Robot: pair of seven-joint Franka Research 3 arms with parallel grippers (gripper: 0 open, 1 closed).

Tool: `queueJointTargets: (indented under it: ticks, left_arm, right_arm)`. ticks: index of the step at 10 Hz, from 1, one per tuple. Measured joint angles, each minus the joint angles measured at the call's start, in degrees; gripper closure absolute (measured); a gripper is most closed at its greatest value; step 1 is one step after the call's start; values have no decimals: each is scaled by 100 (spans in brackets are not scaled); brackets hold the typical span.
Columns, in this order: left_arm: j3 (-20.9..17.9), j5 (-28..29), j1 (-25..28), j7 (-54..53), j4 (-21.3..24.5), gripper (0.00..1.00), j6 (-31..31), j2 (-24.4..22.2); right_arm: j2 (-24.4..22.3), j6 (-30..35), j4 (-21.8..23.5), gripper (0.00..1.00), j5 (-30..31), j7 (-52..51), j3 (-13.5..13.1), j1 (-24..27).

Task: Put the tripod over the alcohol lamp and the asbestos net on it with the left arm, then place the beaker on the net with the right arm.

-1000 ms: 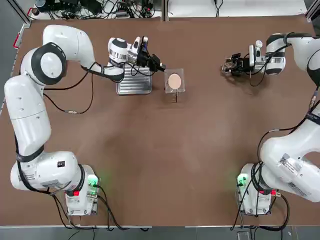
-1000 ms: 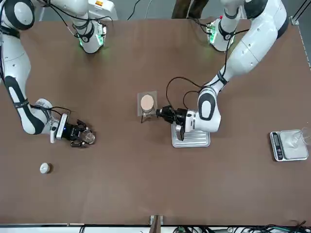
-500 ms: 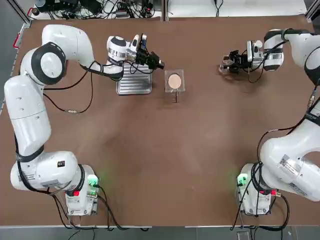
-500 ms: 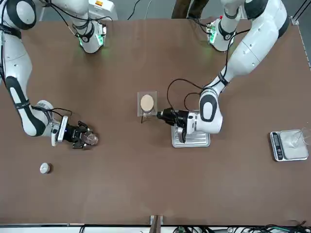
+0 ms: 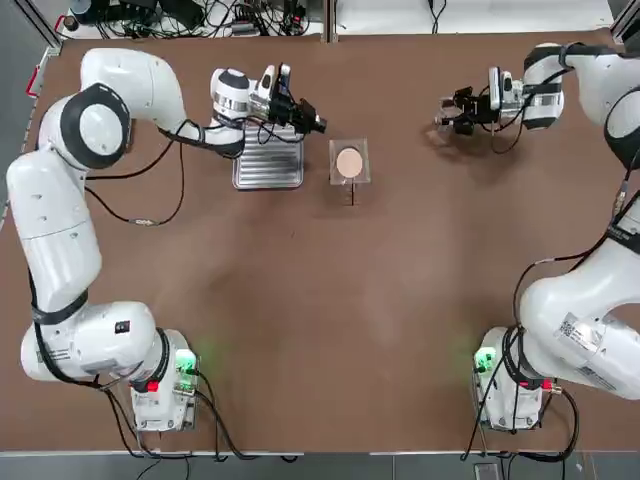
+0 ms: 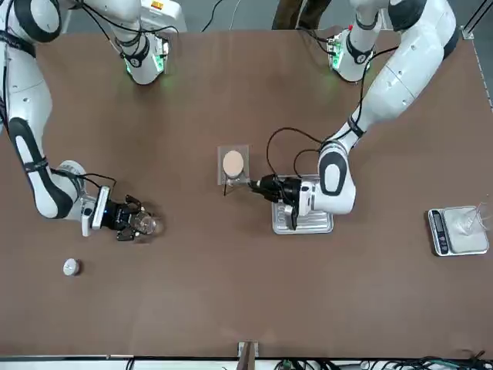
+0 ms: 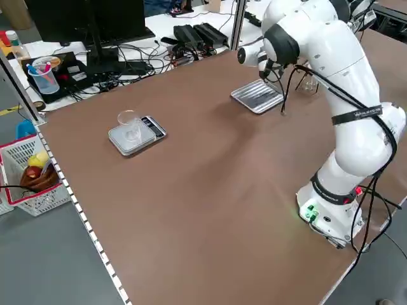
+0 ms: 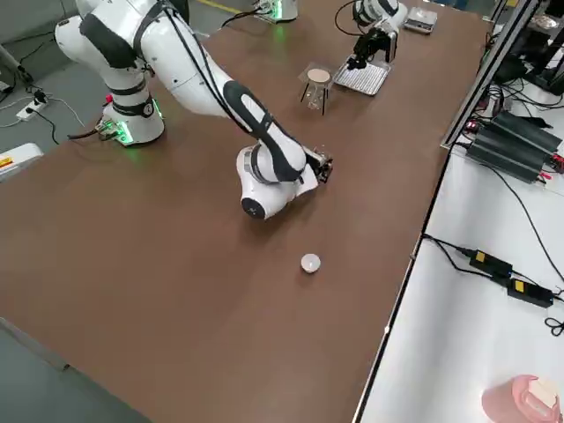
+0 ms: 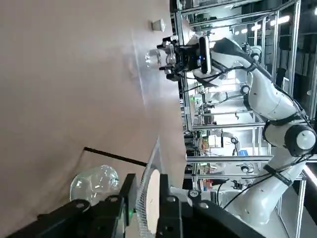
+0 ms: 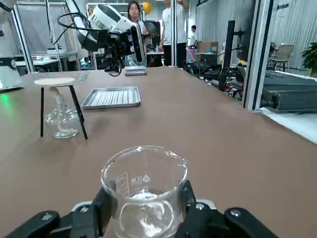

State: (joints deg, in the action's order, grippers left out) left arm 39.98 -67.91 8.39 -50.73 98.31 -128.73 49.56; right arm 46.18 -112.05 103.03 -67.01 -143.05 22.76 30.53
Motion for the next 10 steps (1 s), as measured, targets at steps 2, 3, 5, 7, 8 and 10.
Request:
queueJointTargets:
  ticks: [2, 3, 5, 7, 8, 10]
  left_arm:
    - [6, 291, 349, 91, -7, 74, 50, -149]
    - [8, 828, 552, 405, 11, 74, 87, -259]
    - [12, 1923, 867, 1291, -7, 74, 112, -467]
    - [8, 2819, 1184, 1976, -30, 74, 109, -735]
    - [7, 3253, 1392, 2204, -27, 74, 179, -860]
    - [5, 4157, 1834, 2617, -19, 74, 683, -1038]
  right_arm:
    - [-242, -1, -2, 41, -257, 77, 9, -257]
    - [-387, -13, 0, 41, -369, 123, 14, -416]
    - [-741, -198, 98, 41, -719, 270, 25, -771]
    - [-1174, -470, 374, 41, -1166, 335, 33, -1149]
    - [-1354, -623, 524, 41, -1338, 363, 36, -1313]
    - [-1743, -976, 846, 41, -1728, 506, 43, -1638]
